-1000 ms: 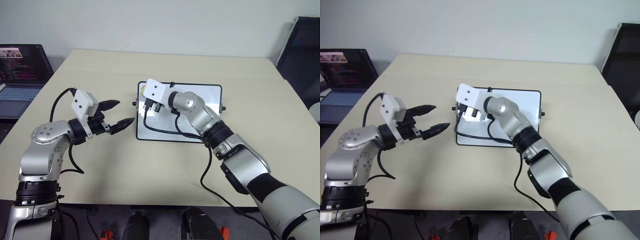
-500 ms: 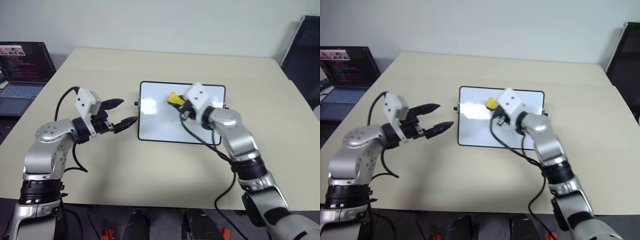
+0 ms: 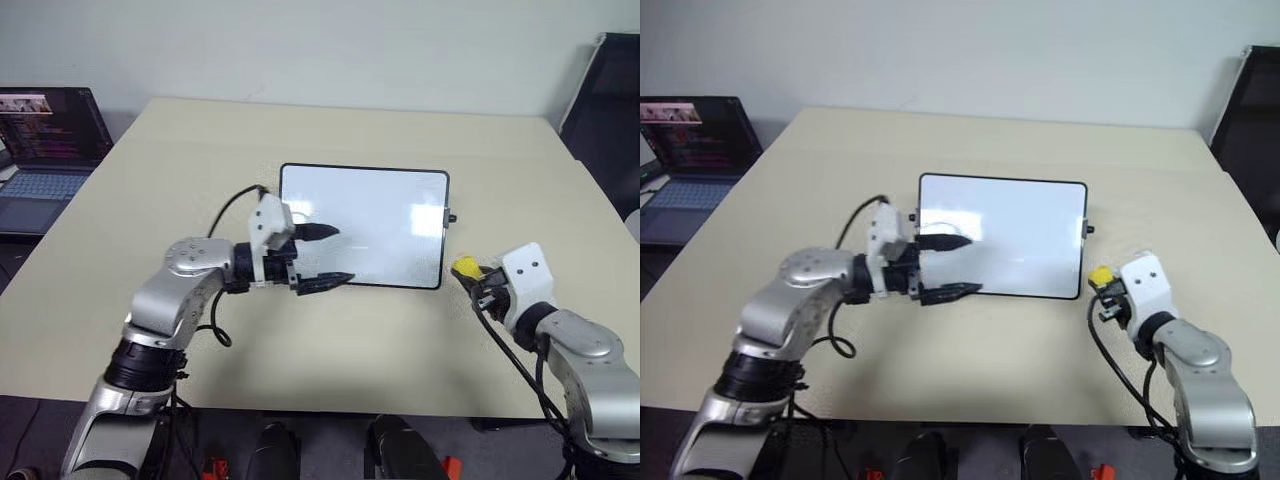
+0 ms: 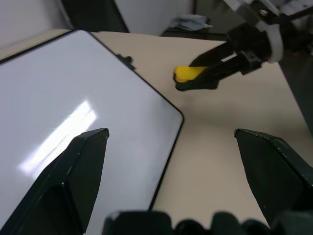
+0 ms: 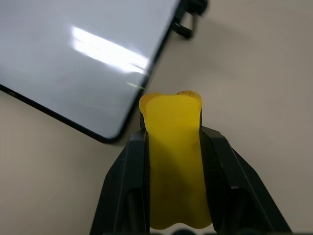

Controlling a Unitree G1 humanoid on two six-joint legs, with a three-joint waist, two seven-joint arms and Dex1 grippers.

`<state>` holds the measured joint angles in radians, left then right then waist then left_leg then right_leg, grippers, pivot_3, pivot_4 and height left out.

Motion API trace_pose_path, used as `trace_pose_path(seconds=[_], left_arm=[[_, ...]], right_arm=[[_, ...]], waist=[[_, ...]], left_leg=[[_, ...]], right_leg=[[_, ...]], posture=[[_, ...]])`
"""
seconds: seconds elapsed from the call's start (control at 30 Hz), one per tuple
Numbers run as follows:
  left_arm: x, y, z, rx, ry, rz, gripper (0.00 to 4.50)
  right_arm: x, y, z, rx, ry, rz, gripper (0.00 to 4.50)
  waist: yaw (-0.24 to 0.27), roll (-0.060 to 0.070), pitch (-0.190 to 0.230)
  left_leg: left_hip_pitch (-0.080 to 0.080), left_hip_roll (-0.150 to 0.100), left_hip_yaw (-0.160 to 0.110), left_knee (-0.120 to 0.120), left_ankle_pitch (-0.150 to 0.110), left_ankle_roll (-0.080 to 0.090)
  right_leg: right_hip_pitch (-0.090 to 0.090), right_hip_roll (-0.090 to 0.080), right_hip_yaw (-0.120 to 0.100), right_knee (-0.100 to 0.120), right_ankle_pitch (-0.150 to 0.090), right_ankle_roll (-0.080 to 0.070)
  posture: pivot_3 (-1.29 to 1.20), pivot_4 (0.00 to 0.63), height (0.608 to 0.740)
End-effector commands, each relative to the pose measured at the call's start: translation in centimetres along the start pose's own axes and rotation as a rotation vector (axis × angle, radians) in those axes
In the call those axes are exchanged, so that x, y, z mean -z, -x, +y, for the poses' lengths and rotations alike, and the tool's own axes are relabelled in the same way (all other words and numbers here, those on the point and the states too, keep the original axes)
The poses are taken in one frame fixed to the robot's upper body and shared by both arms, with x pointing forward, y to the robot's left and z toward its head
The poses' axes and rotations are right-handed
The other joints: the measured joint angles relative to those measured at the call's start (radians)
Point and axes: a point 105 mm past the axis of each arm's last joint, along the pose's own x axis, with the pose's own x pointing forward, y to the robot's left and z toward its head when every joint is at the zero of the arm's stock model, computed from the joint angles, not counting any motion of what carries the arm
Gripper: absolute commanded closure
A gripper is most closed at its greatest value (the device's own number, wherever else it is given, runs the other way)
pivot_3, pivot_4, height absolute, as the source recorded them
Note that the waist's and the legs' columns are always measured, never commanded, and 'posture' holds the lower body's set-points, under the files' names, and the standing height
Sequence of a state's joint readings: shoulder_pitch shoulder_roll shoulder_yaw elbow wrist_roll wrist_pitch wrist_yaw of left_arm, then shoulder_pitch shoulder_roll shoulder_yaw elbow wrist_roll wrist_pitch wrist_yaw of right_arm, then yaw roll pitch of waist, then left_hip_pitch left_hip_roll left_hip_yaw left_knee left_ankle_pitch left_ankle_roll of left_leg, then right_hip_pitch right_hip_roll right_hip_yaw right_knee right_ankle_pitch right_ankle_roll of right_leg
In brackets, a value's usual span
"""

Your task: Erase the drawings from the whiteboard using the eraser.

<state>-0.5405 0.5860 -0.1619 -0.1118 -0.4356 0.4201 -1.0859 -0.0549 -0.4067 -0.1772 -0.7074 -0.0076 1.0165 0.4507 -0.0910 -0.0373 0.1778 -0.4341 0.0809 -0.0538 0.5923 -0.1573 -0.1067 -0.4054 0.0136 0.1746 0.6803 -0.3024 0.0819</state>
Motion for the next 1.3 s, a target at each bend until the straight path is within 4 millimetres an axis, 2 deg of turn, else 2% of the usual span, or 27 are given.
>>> trace_pose_path(seconds=[0.03, 0.17, 0.3, 0.43, 0.83, 0.9, 0.97, 1.13, 1.17, 1.23, 1.3], left_arm=[[-0.6, -0.5, -0.3, 0.063, -0.067, 0.004, 0.0], [-0.7, -0.8, -0.4, 0.091, -0.066, -0.002, 0.0], [-2.4, -3.7, -0.4, 0.192, -0.151, -0.057, 0.0], [-3.6, -5.5, -0.9, 0.26, -0.183, -0.106, 0.0], [-2.3, -6.5, -2.3, 0.357, -0.19, -0.071, 0.0], [-2.1, -6.5, -2.4, 0.355, -0.185, -0.067, 0.0], [-1.8, -6.4, -2.6, 0.353, -0.18, -0.061, 0.0], [-1.2, -6.1, -2.5, 0.324, -0.168, -0.041, 0.0], [-1.1, -6.0, -2.4, 0.311, -0.158, -0.044, 0.0], [-0.9, -5.5, -1.8, 0.256, -0.131, -0.048, 0.0], [-0.4, -4.4, -0.7, 0.151, -0.088, -0.049, 0.0]], right_arm=[[0.0, 0.0, -0.9, 0.069, -0.011, -0.009, 3.43], [0.2, -0.2, -1.0, 0.079, -0.036, -0.003, 3.43], [1.4, -1.1, -4.2, 0.239, -0.276, 0.011, 3.43], [1.7, -1.6, -5.4, 0.286, -0.33, 0.012, 3.43], [1.6, -3.1, -6.0, 0.29, -0.33, 0.011, 3.43], [1.7, -3.1, -6.1, 0.289, -0.32, 0.013, 2.71], [1.7, -3.1, -6.2, 0.289, -0.314, 0.01, 2.2], [1.8, -3.2, -6.6, 0.296, -0.304, 0.013, 0.28], [1.8, -3.2, -6.6, 0.294, -0.304, 0.01, 0.04], [1.2, -3.1, -6.3, 0.269, -0.293, -0.019, 0.04], [-0.3, -2.8, -5.4, 0.213, -0.264, -0.088, 0.04]], waist=[[0.0, 0.0, 0.0], [0.003, 0.0, 0.0], [0.011, -0.001, 0.0], [0.01, 0.0, 0.0], [0.003, 0.003, 0.002], [0.003, 0.003, 0.002], [0.003, 0.003, 0.002], [0.003, 0.003, 0.002], [0.003, 0.003, 0.002], [0.002, 0.003, 0.001], [0.001, 0.003, 0.001]], left_leg=[[0.0, 0.0, 0.0, 0.0, 0.0, 0.0], [-0.001, 0.0, 0.0, 0.0, 0.0, 0.0], [-0.001, -0.001, 0.0, 0.0, 0.0, 0.0], [-0.001, -0.001, 0.0, 0.0, 0.0, 0.0], [-0.001, -0.001, -0.001, -0.003, 0.0, 0.001], [-0.001, -0.001, -0.001, -0.003, 0.0, 0.001], [-0.001, -0.001, -0.001, -0.003, 0.0, 0.001], [-0.001, -0.001, -0.001, -0.003, 0.0, 0.001], [-0.001, -0.001, -0.001, -0.003, 0.0, 0.001], [-0.001, -0.001, -0.001, -0.002, 0.0, 0.001], [-0.001, -0.001, -0.001, -0.002, 0.0, 0.001]], right_leg=[[0.0, 0.0, 0.0, 0.0, 0.0, 0.0], [0.0, 0.0, 0.0, 0.0, 0.0, 0.0], [0.0, 0.0, -0.001, 0.0, 0.0, 0.001], [0.001, -0.001, 0.0, -0.001, 0.001, 0.003], [0.0, 0.0, 0.0, 0.0, 0.002, 0.007], [0.0, 0.0, 0.0, 0.0, 0.002, 0.007], [0.0, 0.0, 0.0, 0.0, 0.002, 0.007], [0.0, 0.0, -0.001, 0.0, 0.002, 0.007], [0.0, 0.0, 0.0, 0.0, 0.002, 0.007], [0.0, 0.0, 0.0, 0.0, 0.002, 0.007], [0.0, 0.0, 0.0, 0.0, 0.002, 0.007]], posture=[[0.0, 0.15, 0.74], [0.0, 0.15, 0.74], [0.0, 0.15, 0.74], [0.0, 0.15, 0.74], [0.0, 0.15, 0.74], [0.0, 0.15, 0.74], [0.0, 0.15, 0.74], [0.0, 0.15, 0.74], [0.0, 0.15, 0.74], [0.0, 0.15, 0.74], [0.0, 0.15, 0.74]])
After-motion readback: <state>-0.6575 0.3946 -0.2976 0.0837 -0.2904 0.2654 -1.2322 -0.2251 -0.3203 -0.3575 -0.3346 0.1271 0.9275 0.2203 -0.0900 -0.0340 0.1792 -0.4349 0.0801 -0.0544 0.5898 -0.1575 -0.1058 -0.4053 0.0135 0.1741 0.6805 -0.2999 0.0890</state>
